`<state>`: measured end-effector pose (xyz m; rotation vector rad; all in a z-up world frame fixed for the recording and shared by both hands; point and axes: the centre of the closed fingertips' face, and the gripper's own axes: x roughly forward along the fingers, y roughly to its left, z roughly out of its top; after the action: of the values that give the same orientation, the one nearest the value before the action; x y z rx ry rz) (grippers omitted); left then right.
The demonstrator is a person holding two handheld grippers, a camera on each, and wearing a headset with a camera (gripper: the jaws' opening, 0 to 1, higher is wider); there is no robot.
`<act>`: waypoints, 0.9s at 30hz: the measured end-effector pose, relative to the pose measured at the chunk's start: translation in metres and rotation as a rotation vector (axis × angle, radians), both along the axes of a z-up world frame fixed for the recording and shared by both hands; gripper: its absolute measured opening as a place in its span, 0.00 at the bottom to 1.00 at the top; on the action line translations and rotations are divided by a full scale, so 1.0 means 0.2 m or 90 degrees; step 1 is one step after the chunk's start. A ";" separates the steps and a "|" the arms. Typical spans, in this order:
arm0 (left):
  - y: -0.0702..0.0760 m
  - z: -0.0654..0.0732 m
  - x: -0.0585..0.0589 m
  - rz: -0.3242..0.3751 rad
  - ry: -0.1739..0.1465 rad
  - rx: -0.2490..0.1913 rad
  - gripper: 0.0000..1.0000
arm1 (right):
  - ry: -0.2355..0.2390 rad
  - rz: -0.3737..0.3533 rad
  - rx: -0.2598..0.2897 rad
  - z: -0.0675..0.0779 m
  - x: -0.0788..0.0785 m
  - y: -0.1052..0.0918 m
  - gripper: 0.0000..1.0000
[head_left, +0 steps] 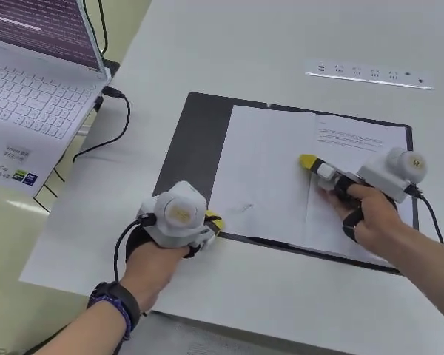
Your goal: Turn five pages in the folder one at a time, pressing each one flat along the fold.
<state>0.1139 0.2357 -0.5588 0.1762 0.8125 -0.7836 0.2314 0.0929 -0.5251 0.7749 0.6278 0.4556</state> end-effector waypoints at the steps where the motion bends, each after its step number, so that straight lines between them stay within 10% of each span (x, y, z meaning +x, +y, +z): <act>1: 0.00 0.00 0.00 -0.001 0.001 -0.001 0.03 | 0.000 -0.002 0.001 0.00 0.01 0.00 0.00; 27: 0.00 0.00 0.00 -0.006 0.006 0.000 0.03 | -0.010 -0.099 0.045 0.02 0.25 -0.07 0.00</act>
<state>0.1140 0.2356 -0.5592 0.1766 0.8217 -0.7934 0.2820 0.0791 -0.5219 0.8802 0.5341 0.3421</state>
